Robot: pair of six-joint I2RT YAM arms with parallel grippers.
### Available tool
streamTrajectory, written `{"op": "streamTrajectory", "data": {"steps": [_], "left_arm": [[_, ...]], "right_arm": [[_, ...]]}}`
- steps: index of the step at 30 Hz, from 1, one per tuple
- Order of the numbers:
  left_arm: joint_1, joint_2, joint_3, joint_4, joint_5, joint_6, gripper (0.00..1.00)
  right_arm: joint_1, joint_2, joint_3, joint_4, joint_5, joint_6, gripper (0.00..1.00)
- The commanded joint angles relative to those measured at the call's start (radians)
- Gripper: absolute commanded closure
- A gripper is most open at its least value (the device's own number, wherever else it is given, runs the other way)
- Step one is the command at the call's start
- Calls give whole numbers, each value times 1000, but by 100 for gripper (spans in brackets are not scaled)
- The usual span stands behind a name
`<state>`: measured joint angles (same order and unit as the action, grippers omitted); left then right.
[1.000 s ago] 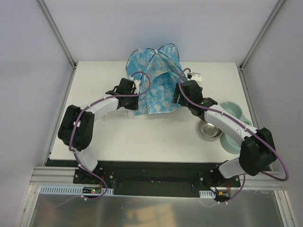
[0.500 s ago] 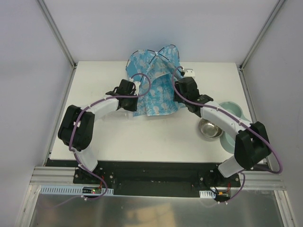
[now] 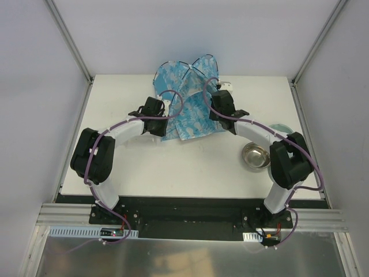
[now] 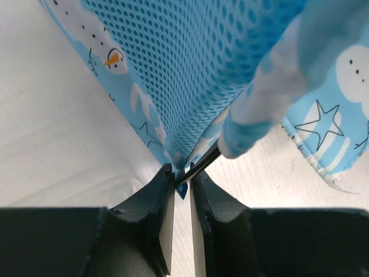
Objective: Set up the pet tent
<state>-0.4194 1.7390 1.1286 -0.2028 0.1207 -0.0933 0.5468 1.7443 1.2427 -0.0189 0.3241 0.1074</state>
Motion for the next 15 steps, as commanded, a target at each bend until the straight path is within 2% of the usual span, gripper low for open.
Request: {"op": "streamTrajectory", "data": {"steps": [1, 2, 6, 8, 11, 15], "left_arm": [[-4, -15, 14, -70, -10, -26, 82], [-4, -15, 17, -70, -15, -26, 83], [-4, -15, 20, -70, -9, -29, 89], [-4, -15, 20, -72, -10, -28, 91], [-4, -16, 16, -64, -4, -29, 93], [-4, -27, 7, -47, -7, -26, 89]], "right_arm": [[4, 32, 47, 36, 12, 92, 76], [4, 37, 57, 22, 16, 98, 72], [2, -31, 51, -93, 64, 142, 31], [2, -84, 46, -176, 84, 170, 20], [4, -166, 3, -262, 83, 231, 14], [18, -297, -126, -244, -2, 227, 13]]}}
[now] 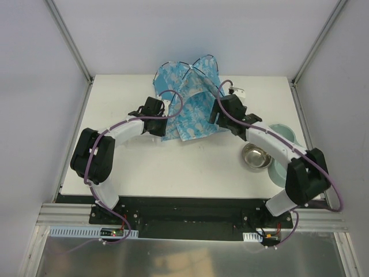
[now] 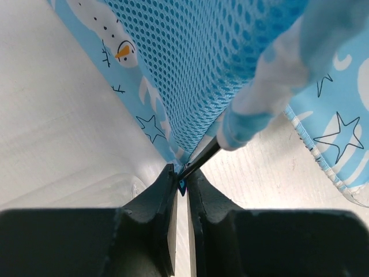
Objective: Set up the pet tent
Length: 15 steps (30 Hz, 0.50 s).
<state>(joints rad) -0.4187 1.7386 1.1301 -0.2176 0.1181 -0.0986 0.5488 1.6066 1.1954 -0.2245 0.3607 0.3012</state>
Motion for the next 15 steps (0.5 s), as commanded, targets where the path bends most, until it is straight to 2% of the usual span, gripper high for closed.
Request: {"op": "streamTrajectory", "data": {"steps": [1, 4, 7, 15], "left_arm": [[-5, -30, 2, -29, -9, -23, 86], [-5, -37, -9, -17, -14, -23, 82], [-5, -53, -27, 12, -12, -27, 76], [-5, -132, -122, 154, -47, -55, 63]], "right_arm": [[25, -190, -109, -21, -61, 13, 14], [66, -269, -177, 45, -151, -77, 15], [120, -268, -197, 94, -224, -169, 16], [174, -19, -125, 273, -255, -293, 16]]}}
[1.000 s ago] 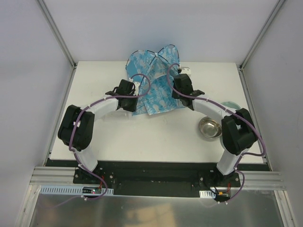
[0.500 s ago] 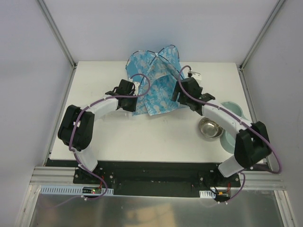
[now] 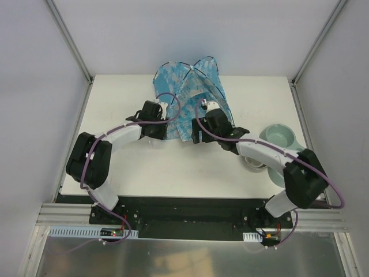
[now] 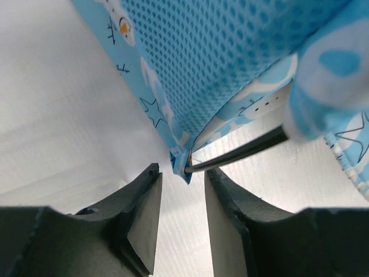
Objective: Set up the pet tent
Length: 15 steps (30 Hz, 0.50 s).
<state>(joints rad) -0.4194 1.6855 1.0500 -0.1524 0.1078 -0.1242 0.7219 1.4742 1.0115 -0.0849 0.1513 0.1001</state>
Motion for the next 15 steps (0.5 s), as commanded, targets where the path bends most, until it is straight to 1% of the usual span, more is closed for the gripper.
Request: {"op": "streamTrajectory", "data": {"steps": [1, 3, 6, 12, 15], "left_arm": [[-4, -87, -54, 112, -45, -35, 61], [-4, -115, -83, 148, -46, -51, 58], [-4, -142, -122, 250, -40, -69, 56], [-1, -156, -156, 373, -16, -83, 51], [11, -138, -145, 395, -16, -86, 51]], "right_arm": [[4, 142, 77, 139, -53, -133, 16], [14, 198, 107, 155, -53, -175, 16], [24, 242, 118, 183, -76, -229, 15], [42, 256, 102, 198, -136, -324, 14], [53, 244, 88, 192, -142, -364, 13]]}}
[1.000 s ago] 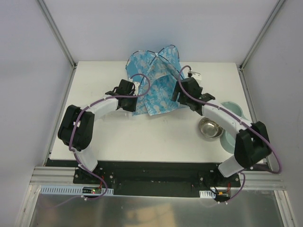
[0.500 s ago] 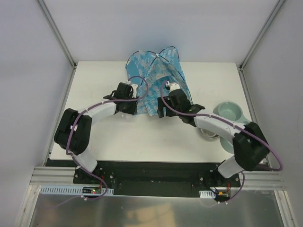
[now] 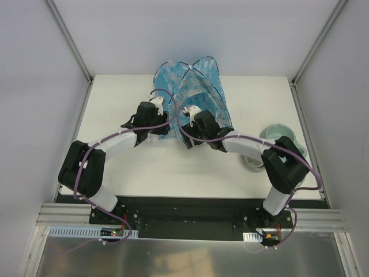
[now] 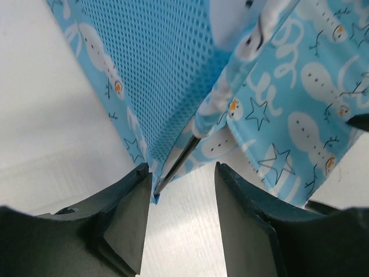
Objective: Set up the pet tent
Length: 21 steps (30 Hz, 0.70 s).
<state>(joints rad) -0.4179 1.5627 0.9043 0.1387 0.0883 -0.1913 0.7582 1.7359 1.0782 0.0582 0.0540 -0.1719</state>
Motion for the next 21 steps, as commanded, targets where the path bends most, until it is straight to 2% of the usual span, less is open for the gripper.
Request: {"op": "streamTrajectory", "data": {"steps": [1, 7, 13, 15, 17, 21], "left_arm": [[14, -6, 7, 105, 1, -20, 51], [53, 34, 19, 137, 5, -16, 51], [80, 85, 16, 174, 85, -25, 53], [87, 105, 21, 180, 111, -33, 58], [91, 120, 27, 182, 126, -33, 63], [102, 143, 36, 176, 146, -30, 80]], "right_arm": [[20, -18, 17, 51, -77, -106, 14], [23, 46, 43, 69, -60, -156, 14], [21, 128, 71, 193, 56, -169, 16], [20, 143, 74, 254, 130, -135, 21], [18, 143, 72, 294, 142, -118, 32], [4, 122, 55, 374, 162, -45, 57]]}}
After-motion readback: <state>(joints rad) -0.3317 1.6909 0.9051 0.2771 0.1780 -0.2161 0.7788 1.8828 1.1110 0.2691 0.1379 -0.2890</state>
